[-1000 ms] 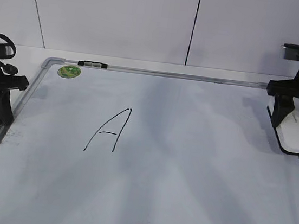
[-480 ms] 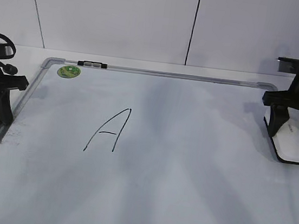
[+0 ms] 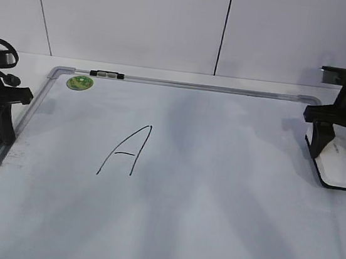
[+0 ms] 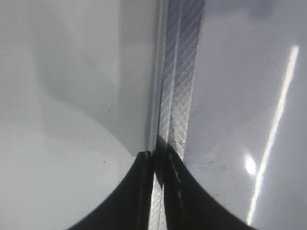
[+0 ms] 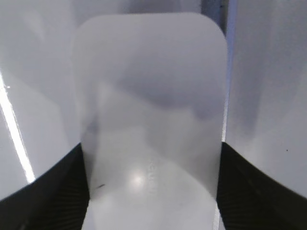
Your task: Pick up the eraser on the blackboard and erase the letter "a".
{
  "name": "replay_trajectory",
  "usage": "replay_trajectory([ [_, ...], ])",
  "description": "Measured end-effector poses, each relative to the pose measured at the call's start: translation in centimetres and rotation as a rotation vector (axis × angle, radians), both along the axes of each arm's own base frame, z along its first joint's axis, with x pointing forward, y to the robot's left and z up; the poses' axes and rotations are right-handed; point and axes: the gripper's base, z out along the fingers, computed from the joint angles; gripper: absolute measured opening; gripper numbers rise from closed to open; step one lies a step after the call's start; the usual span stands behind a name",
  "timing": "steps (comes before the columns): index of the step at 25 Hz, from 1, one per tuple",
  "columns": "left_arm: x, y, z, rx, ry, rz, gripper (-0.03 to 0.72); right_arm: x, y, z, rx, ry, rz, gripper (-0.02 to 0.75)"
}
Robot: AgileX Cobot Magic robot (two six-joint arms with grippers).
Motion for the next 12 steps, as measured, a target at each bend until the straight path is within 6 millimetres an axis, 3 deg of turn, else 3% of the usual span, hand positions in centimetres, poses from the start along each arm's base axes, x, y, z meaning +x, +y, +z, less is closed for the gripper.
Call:
replay_trajectory([
  [7,0.0,0.0,0.0,0.0,0.0,0.0,0.041,0.3,0.0,-1.7,-0.001,0.04,0.0,0.545],
  [12,0.0,0.0,0.0,0.0,0.0,0.0,0.041,0.4,0.0,-1.7,-0.001,0.041,0.0,0.545],
])
